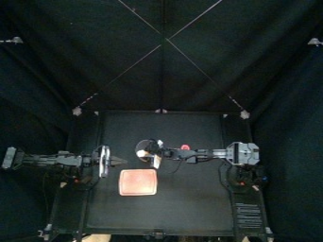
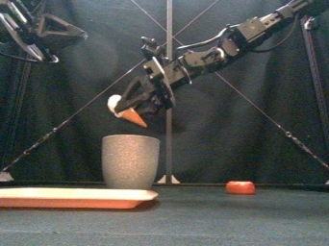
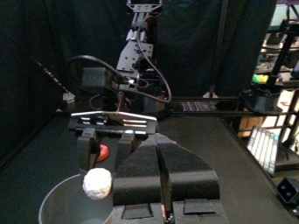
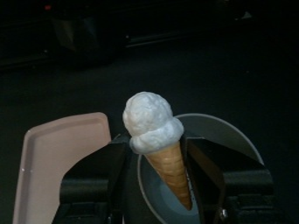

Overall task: Pick the ice cream then place it in the grey bowl
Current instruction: Drop ice cream in the grey bowl and return to neutral

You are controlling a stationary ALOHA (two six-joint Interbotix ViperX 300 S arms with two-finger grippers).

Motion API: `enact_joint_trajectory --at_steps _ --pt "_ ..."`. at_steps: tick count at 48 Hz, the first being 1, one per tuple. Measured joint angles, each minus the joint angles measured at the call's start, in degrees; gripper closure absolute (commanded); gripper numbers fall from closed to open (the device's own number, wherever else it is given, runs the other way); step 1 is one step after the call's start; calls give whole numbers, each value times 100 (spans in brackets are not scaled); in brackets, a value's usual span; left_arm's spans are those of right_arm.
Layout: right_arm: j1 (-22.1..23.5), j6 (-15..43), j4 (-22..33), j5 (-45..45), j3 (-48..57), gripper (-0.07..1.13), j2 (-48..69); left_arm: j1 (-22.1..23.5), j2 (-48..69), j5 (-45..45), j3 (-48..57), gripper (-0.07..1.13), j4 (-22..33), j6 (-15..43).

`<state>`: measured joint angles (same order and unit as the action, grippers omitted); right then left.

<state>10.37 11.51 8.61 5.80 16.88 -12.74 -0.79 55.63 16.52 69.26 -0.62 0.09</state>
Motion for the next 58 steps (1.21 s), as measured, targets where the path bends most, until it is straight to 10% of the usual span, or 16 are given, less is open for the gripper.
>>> enact_joint_trajectory --at_steps 12,36,58 --pt "158 18 -9 -79 -18 3 -88 9 0 -18 0 108 0 0" --pt "202 -18 167 -79 686 3 1485 9 9 -35 0 108 0 0" --pt "-642 -26 457 563 2909 3 4069 9 44 -35 9 108 -53 0"
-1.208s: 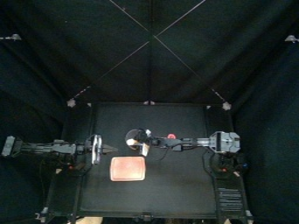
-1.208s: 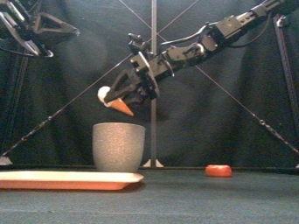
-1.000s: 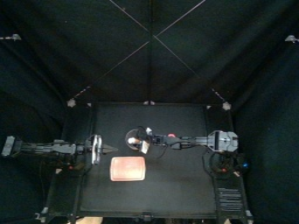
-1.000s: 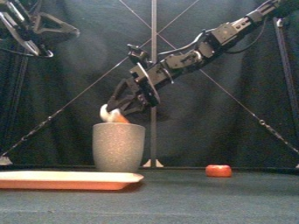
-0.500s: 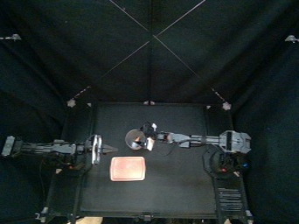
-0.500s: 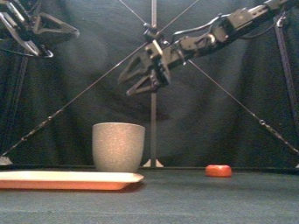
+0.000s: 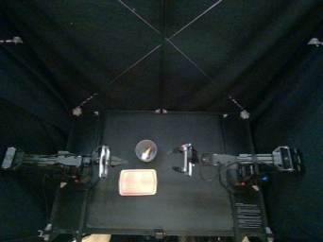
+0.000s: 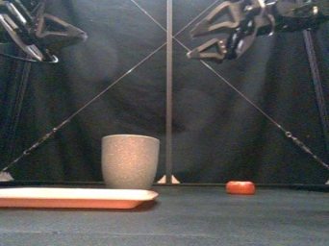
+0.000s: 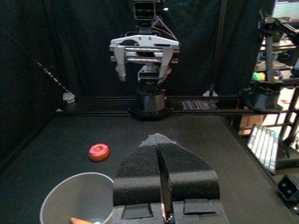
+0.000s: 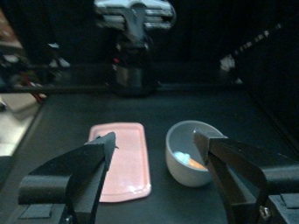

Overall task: Pick the ice cream then place it in the grey bowl
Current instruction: Drop ice cream in the grey bowl and return to neutral

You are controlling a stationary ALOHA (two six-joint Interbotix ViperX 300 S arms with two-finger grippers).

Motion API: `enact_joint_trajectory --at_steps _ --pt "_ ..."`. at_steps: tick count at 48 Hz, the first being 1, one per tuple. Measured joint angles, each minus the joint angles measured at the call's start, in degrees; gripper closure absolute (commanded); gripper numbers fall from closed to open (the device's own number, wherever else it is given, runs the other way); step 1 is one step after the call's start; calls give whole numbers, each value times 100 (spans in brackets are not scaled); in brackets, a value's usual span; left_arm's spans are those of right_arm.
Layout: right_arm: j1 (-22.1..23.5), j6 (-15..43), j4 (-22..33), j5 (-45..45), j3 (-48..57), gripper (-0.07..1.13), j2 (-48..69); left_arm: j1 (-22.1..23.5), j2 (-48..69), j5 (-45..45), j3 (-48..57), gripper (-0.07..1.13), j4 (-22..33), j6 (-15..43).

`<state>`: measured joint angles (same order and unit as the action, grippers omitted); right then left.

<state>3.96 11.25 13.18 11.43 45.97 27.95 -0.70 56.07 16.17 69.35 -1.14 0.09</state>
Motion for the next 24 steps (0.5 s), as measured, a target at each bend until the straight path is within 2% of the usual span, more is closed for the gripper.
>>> enact_joint_trajectory --at_steps 12,24 --pt "-53 26 -35 800 1037 3 1134 -9 9 0 18 108 -18 0" --pt "-97 35 -176 914 1652 3 2101 -9 9 0 18 108 -26 0"
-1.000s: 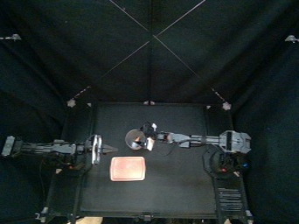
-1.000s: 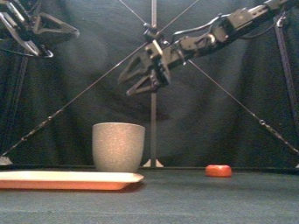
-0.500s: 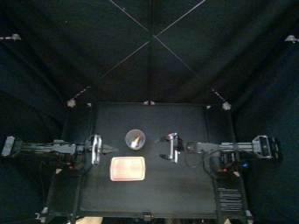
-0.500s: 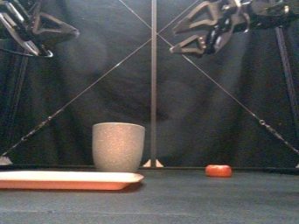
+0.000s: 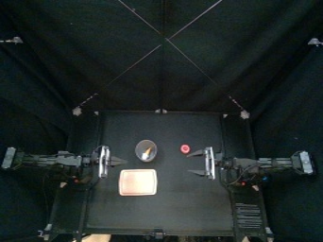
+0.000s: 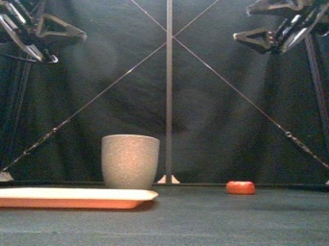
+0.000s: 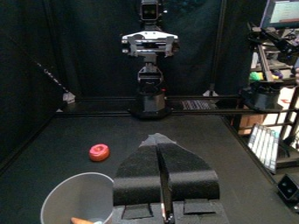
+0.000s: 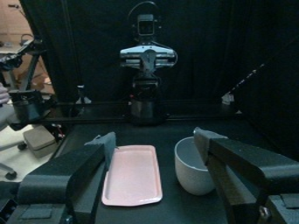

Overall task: Pick the ice cream then place it in the grey bowl
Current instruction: Drop ice cream in the grey bowl and return to neutral

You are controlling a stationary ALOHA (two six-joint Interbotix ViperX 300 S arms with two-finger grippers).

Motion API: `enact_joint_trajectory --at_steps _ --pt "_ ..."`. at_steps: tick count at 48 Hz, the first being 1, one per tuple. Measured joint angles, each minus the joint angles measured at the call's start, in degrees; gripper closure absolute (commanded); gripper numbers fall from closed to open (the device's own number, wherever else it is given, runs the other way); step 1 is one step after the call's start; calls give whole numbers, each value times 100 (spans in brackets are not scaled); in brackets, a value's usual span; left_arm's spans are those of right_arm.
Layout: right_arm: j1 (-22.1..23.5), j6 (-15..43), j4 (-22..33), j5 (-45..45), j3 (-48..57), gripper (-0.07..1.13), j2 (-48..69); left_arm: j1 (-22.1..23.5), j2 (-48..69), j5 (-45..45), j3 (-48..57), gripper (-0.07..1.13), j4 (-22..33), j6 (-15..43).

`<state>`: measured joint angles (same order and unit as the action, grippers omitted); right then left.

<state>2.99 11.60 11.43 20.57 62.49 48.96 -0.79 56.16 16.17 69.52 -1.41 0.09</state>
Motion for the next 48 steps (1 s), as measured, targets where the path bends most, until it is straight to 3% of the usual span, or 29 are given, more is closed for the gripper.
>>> enact_joint_trajectory --at_steps 14,48 --pt "-44 9 -79 9 334 3 694 0 0 0 26 108 9 0" --pt "-26 9 -88 9 466 3 721 -79 0 0 35 108 0 0"
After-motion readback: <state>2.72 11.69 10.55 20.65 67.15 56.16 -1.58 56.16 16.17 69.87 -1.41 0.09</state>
